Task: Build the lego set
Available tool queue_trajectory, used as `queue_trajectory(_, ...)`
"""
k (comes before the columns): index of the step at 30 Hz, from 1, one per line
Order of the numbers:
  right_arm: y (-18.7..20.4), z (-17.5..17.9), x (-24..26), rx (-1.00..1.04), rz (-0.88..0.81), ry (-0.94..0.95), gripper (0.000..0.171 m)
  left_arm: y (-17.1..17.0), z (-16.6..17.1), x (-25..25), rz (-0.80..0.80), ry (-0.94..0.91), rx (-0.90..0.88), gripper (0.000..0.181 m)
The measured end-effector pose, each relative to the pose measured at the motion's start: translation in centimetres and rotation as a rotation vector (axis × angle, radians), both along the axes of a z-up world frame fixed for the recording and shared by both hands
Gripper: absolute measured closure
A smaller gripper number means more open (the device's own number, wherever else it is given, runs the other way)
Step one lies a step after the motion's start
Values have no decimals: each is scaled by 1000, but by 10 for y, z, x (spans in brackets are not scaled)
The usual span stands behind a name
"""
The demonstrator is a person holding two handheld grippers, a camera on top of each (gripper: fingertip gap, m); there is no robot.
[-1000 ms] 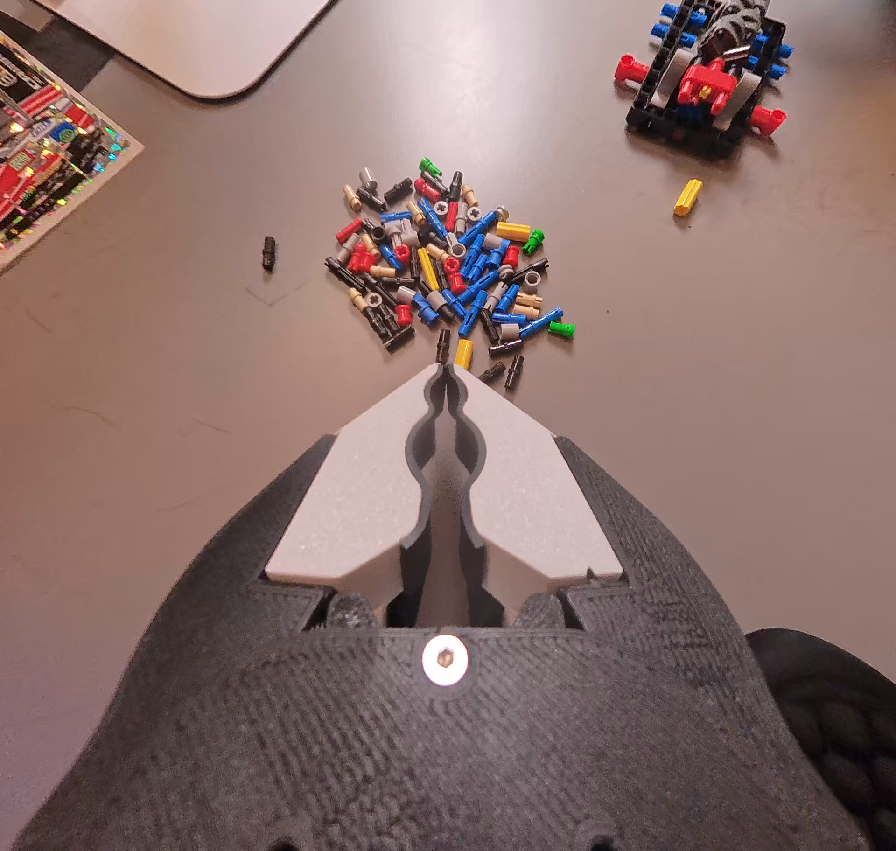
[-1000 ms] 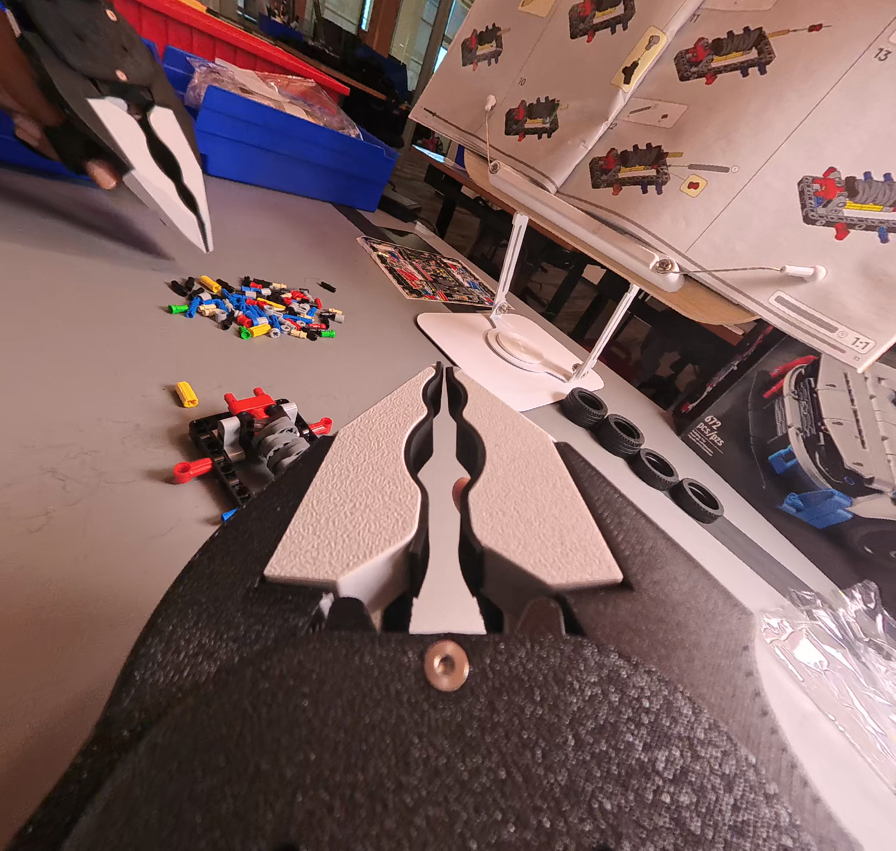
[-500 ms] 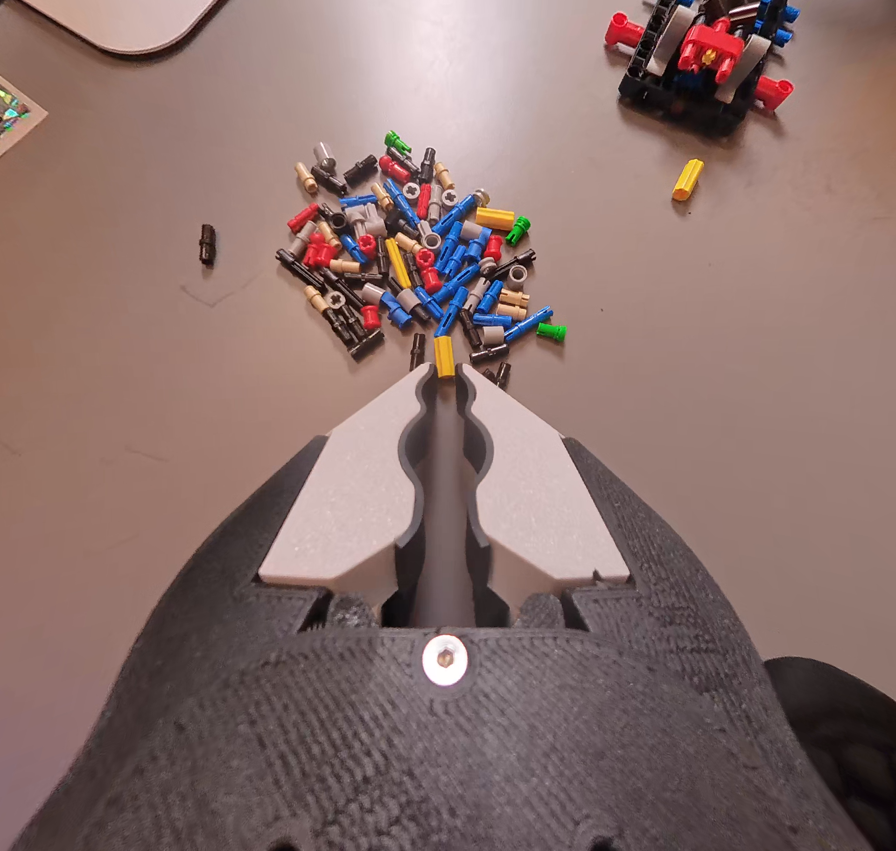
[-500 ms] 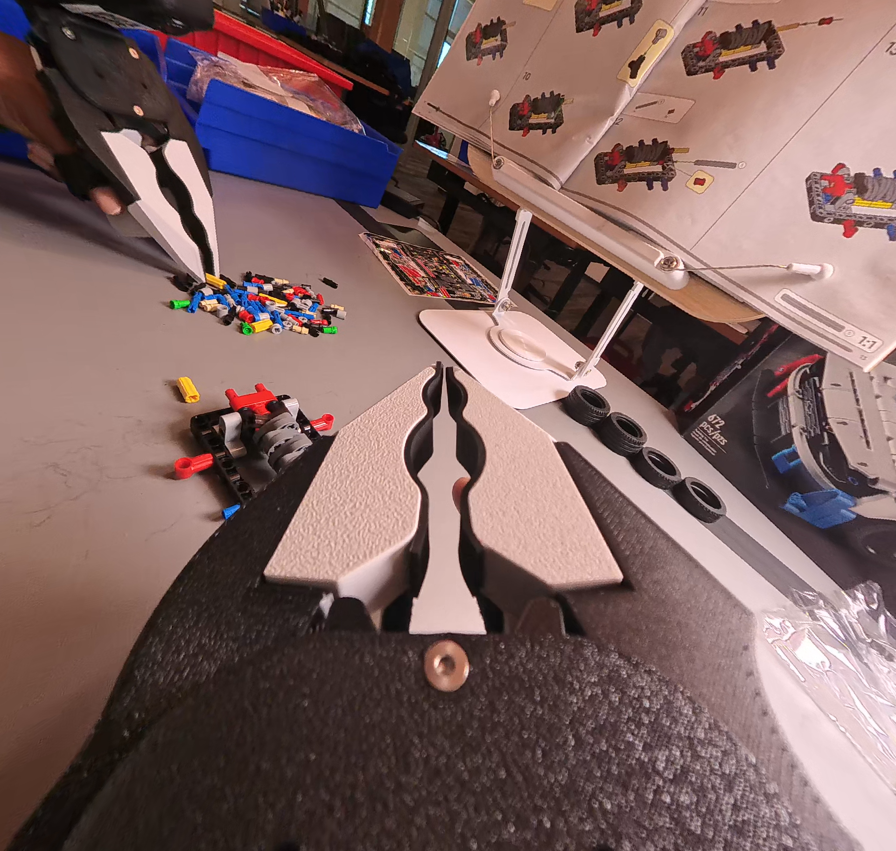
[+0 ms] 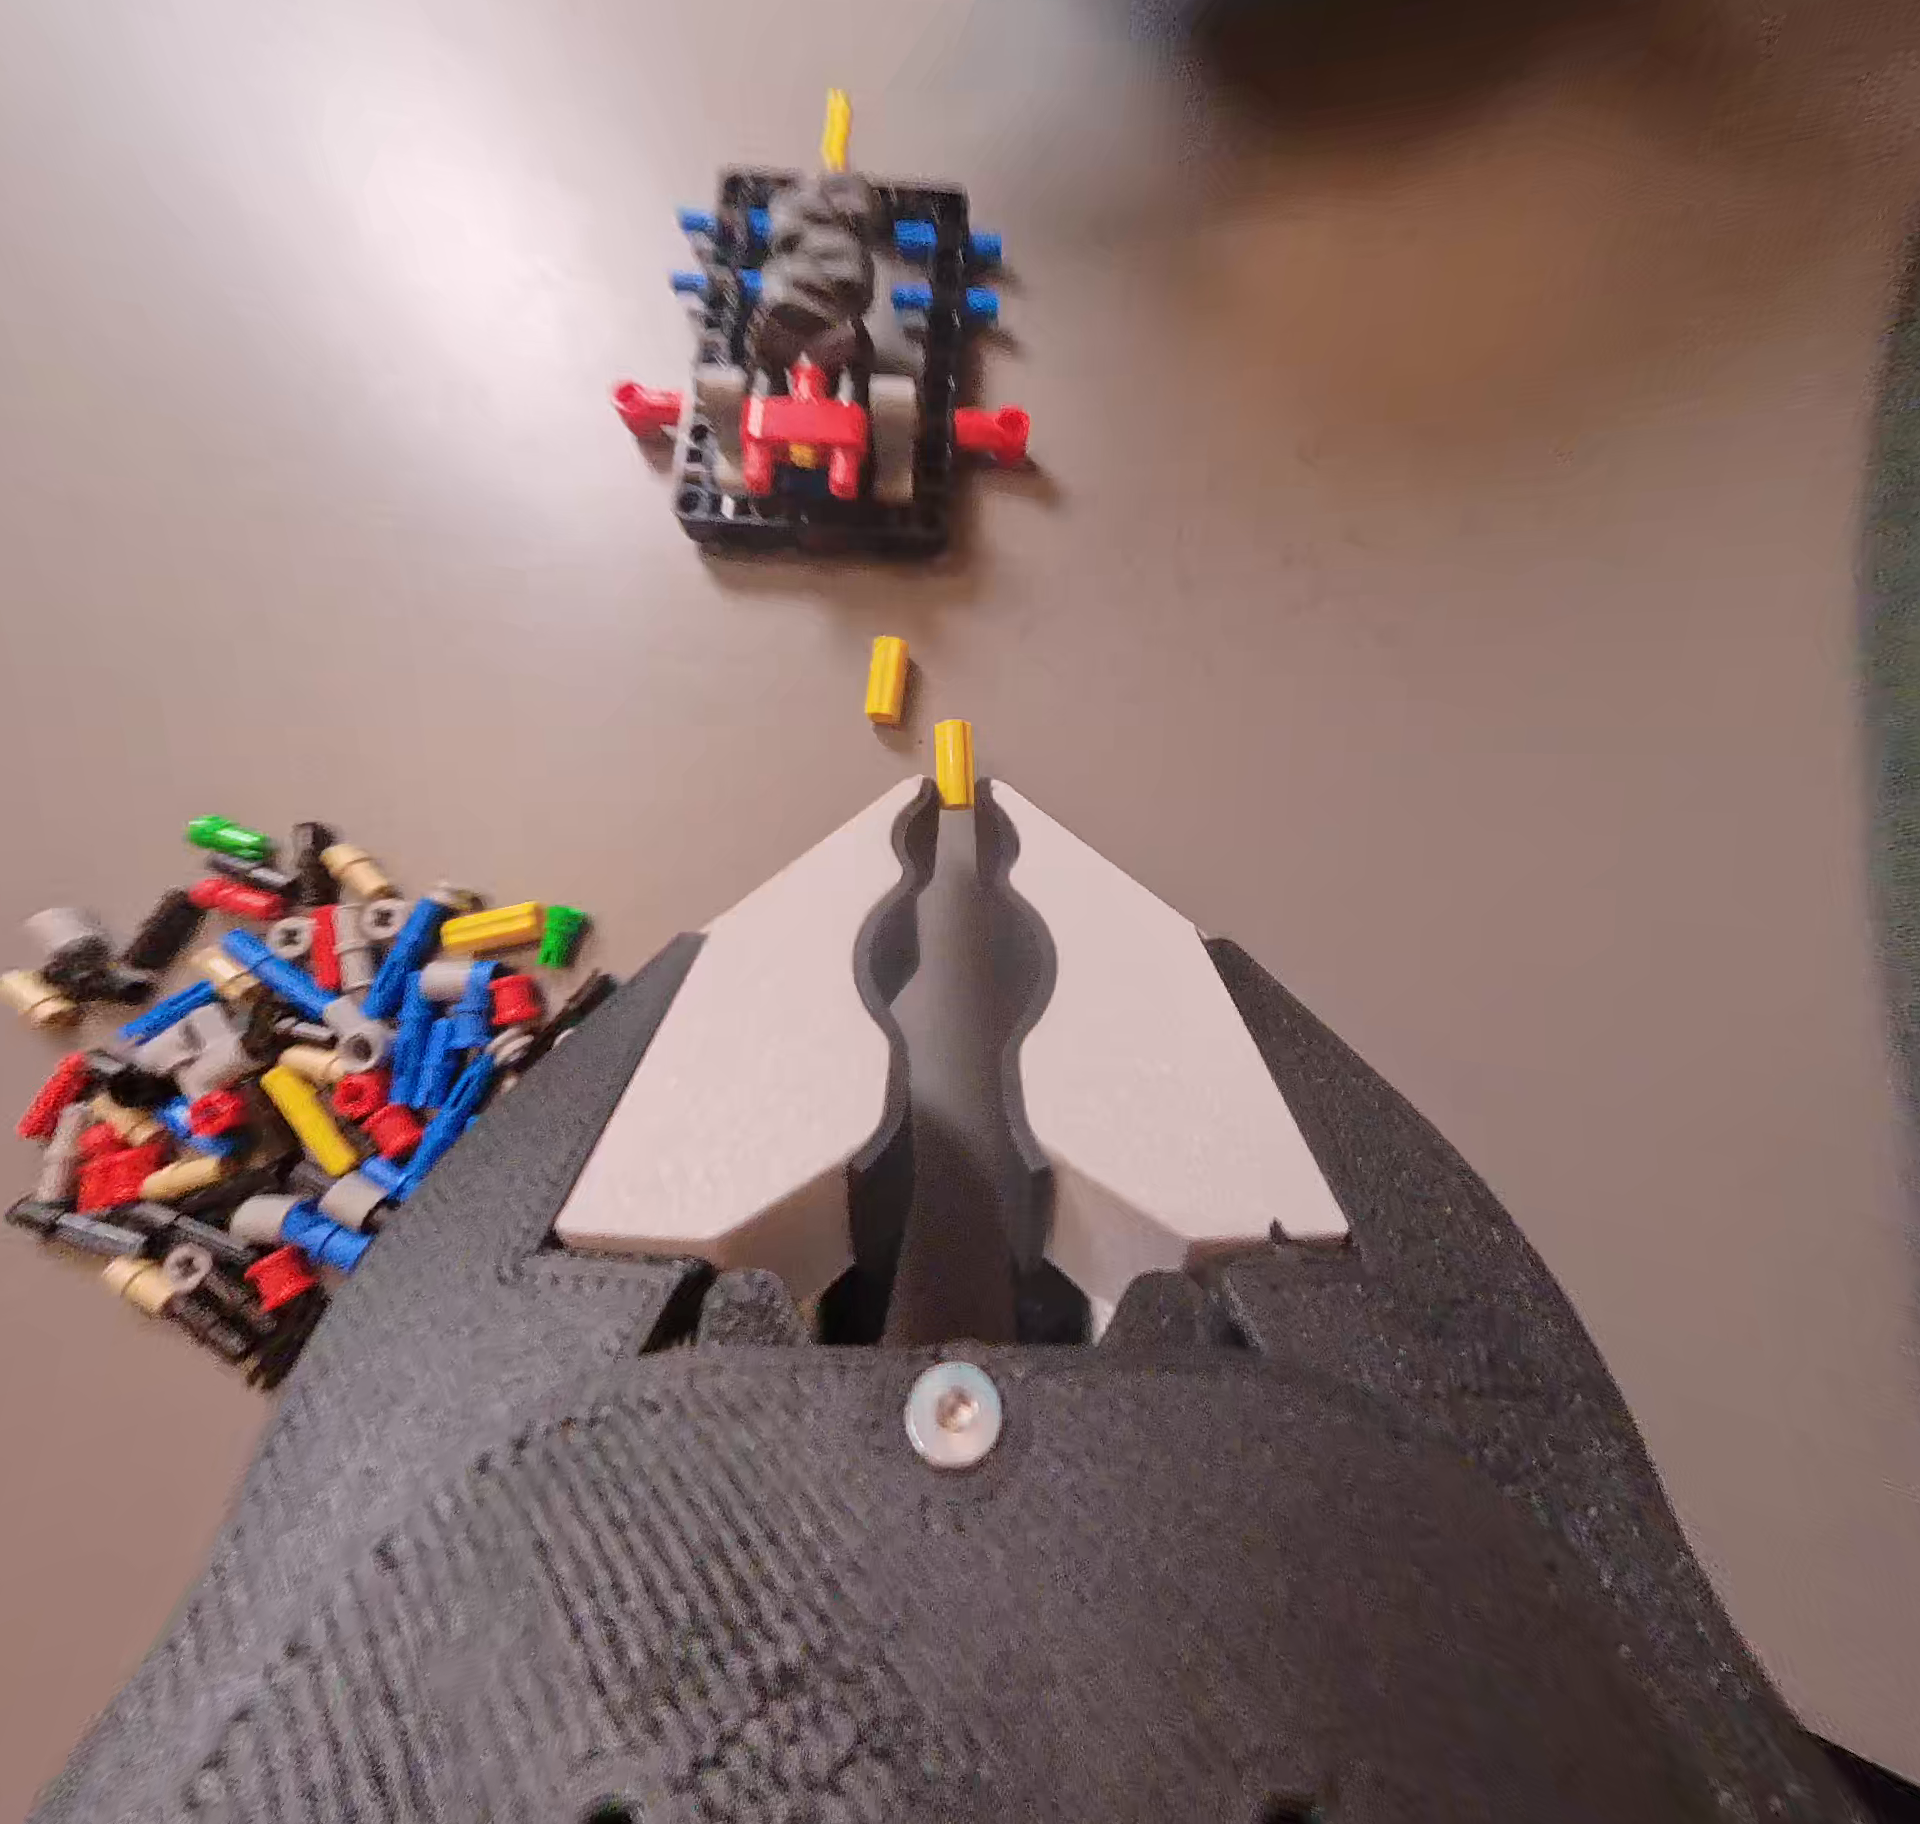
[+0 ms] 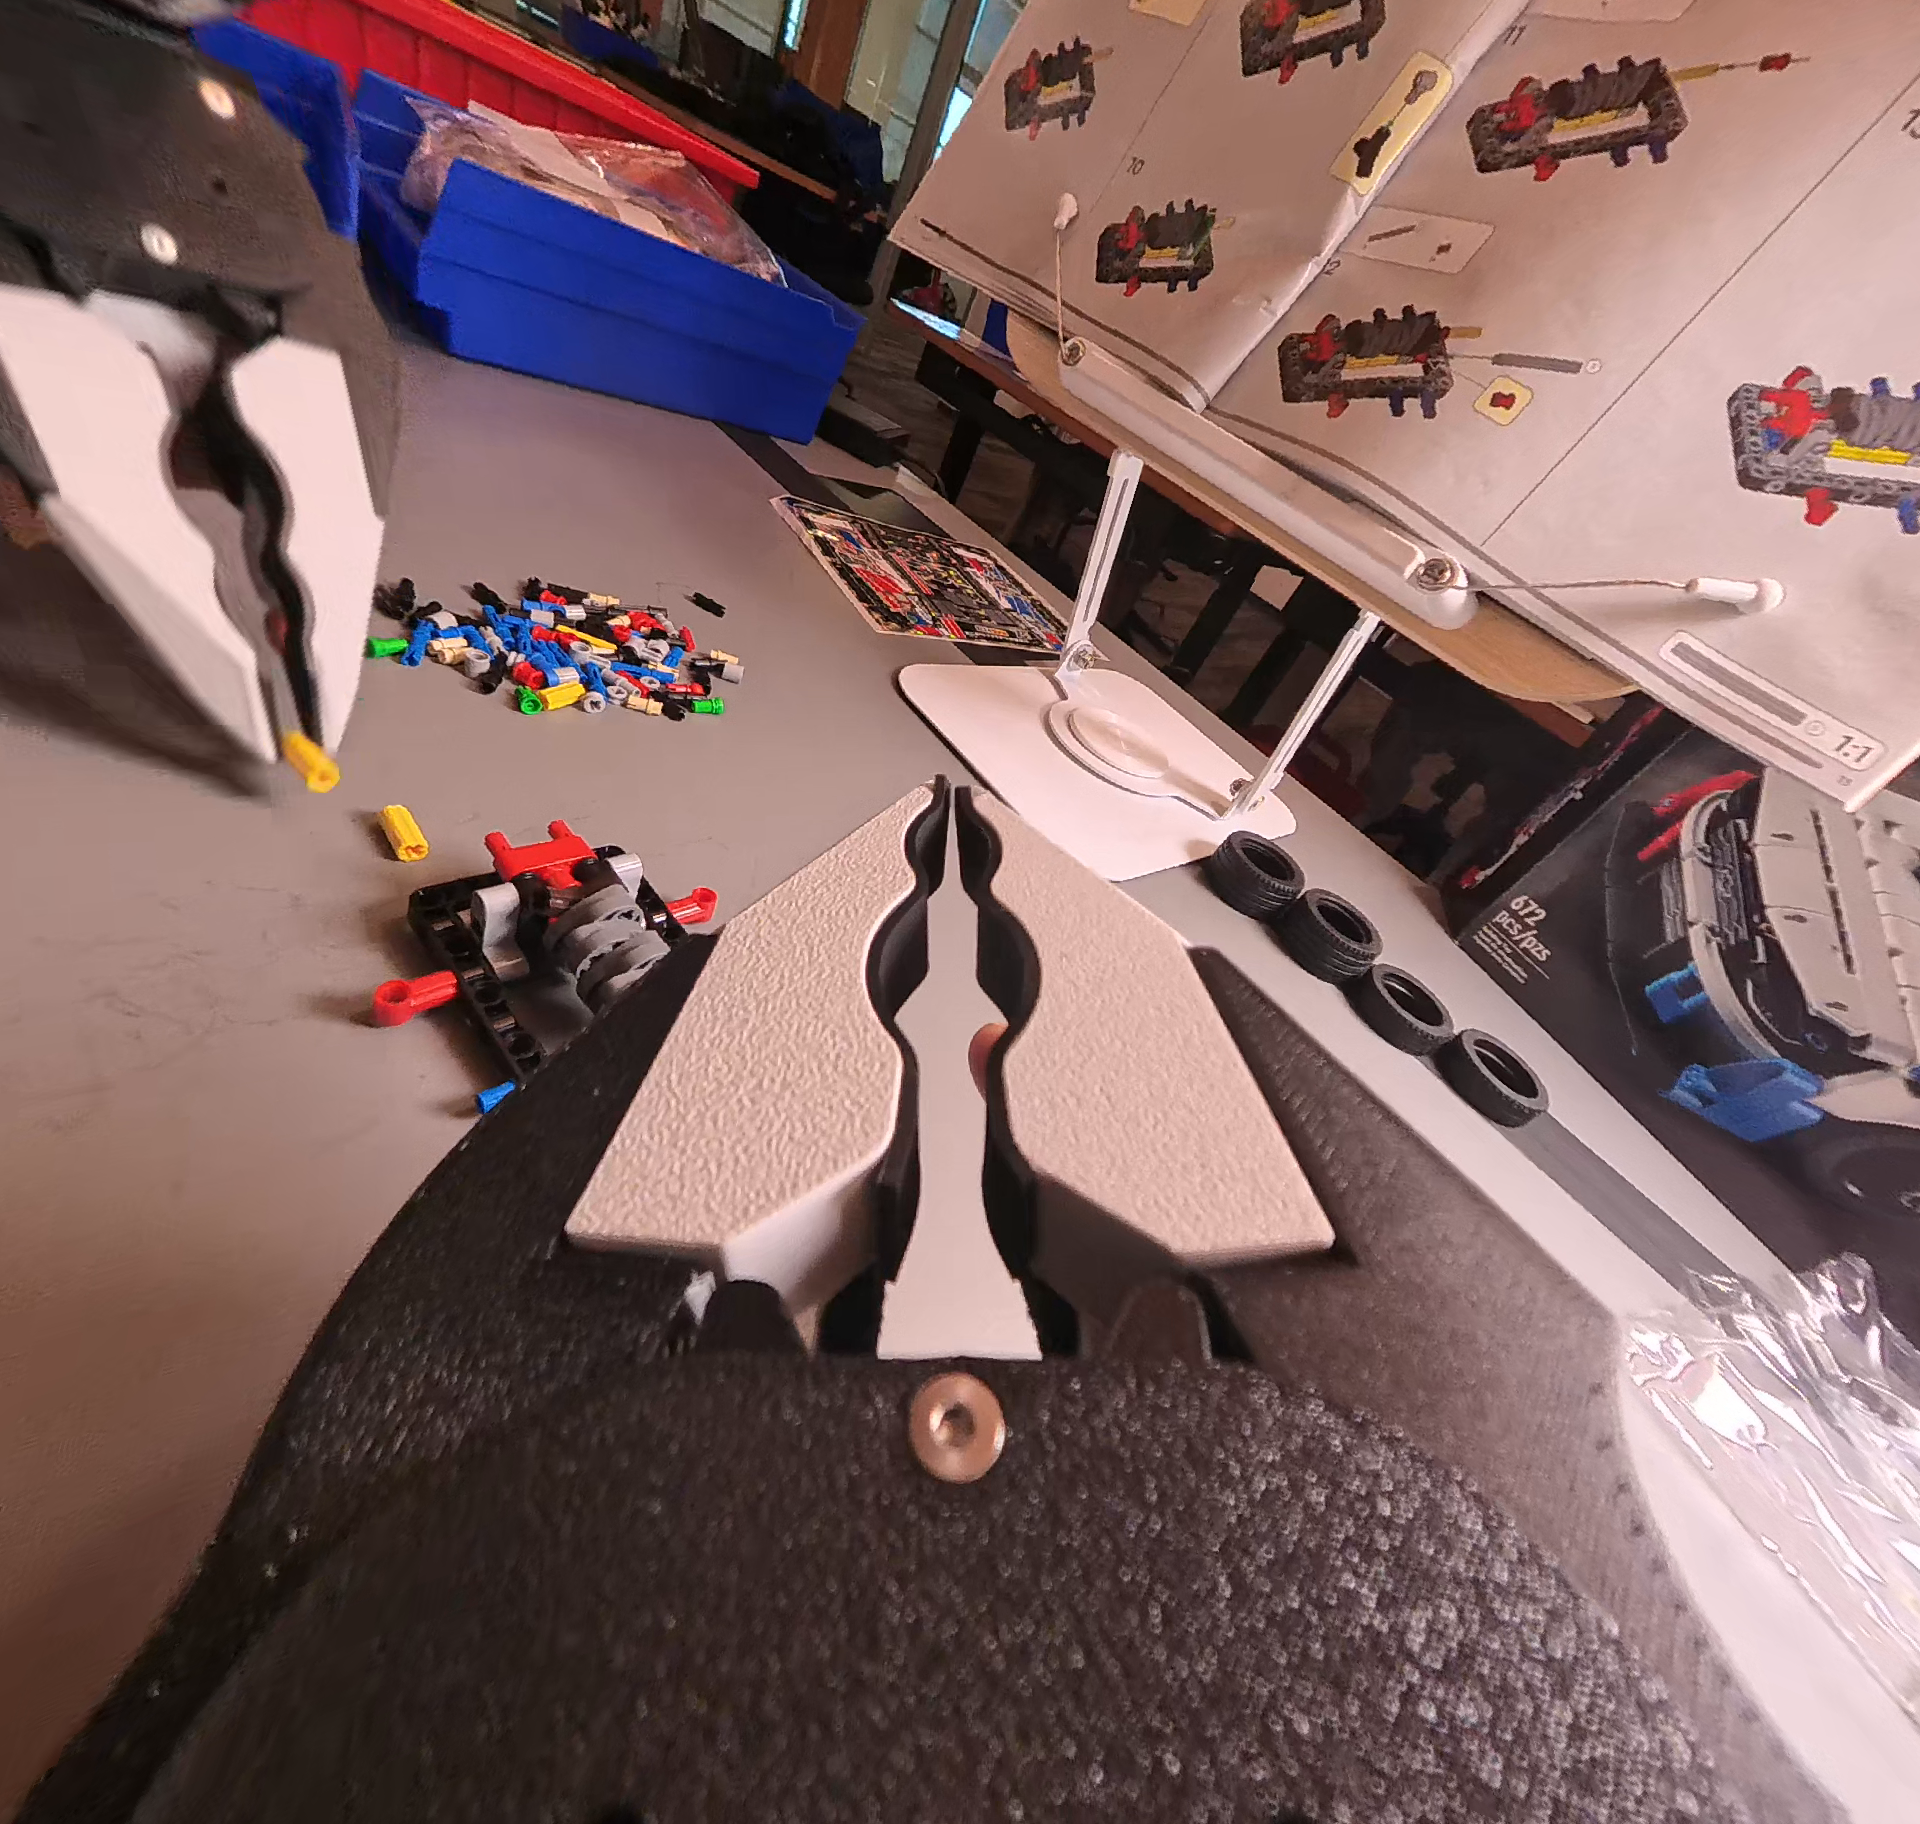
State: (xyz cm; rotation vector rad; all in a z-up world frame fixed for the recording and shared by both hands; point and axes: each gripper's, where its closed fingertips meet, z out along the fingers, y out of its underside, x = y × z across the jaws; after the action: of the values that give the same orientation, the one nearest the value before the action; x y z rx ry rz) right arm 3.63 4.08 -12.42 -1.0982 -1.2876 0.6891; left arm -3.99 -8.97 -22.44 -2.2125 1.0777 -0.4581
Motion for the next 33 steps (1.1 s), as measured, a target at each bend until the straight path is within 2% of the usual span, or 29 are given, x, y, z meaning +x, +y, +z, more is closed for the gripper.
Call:
queue_trajectory(1,0,2,1,6,-1,2,171,1,-6,1,-5,22,-5,176)
queue_trajectory(7,-4,1,1,17,23,-16,171,8,-7,-3,16,17,-11,176)
queue_trajectory(12,-15,-32,-5,-19,105,-198,166,11,-7,-7,31,28,1,173)
queue_trajectory(15,-24,-58,-1,-97,179,-349,152,11,-4,-7,37,7,2,163)
queue_trajectory(19,-29,-77,9,-164,237,-480,128,14,-3,-5,46,-6,12,159)
queue_trajectory(22,-34,-88,10,-176,267,-543,120,18,-7,1,36,-7,9,158)
queue_trajectory(27,-41,-96,7,-156,299,-593,122,24,-7,10,12,-6,17,166)
queue_trajectory(29,-43,-98,8,-163,317,-612,126,26,-7,12,4,-12,17,175)
queue_trajectory(33,-43,-98,8,-174,335,-622,132,28,-7,16,-5,-24,16,176)
